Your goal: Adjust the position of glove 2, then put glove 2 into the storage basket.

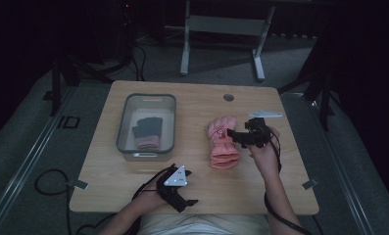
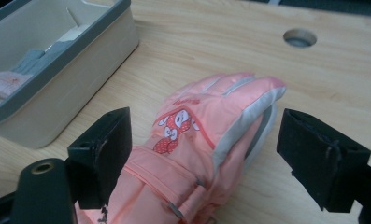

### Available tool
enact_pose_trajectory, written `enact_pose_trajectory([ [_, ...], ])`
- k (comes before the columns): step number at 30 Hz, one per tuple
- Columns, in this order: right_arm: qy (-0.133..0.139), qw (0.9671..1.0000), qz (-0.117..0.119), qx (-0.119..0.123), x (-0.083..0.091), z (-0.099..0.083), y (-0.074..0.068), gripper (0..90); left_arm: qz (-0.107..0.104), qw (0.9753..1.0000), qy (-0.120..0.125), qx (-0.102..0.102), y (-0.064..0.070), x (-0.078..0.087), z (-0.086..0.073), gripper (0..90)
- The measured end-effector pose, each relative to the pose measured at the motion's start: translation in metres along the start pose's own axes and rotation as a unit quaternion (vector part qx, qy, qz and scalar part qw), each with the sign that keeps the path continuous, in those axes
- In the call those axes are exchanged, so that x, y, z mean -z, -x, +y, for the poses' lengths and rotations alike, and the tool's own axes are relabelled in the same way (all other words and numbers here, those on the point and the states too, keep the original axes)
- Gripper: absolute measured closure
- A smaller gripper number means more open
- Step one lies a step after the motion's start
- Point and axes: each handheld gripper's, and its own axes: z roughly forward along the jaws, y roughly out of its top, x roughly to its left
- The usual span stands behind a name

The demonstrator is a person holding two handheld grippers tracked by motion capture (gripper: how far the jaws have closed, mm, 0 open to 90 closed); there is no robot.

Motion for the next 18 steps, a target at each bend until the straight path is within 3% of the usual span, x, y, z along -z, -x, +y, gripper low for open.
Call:
enact_pose_trajectory([
  [5,-0.005,0.9993,0.021,0.029,0.008,-0.002,0.007,15.9,0.015,0.9997,-0.005,0.016,0.0,0.002,0.007,1.5],
  [8,-0.002,0.9977,0.01,0.067,0.011,-0.005,0.011,12.1,0.032,0.9992,-0.015,0.019,0.0,0.003,0.013,1.5],
  [12,-0.016,0.998,0.019,0.059,0.014,-0.009,0.016,10.9,0.059,0.9973,-0.022,0.038,-0.001,0.003,0.028,3.0],
  [15,-0.026,0.9984,0.026,0.043,0.016,-0.011,0.017,12.6,0.056,0.9965,-0.033,0.053,-0.001,0.003,0.04,3.2],
  [18,-0.018,0.9982,0.047,0.031,0.021,-0.011,0.019,11.2,0.053,0.9967,-0.02,0.059,-0.001,0.005,0.058,3.5],
])
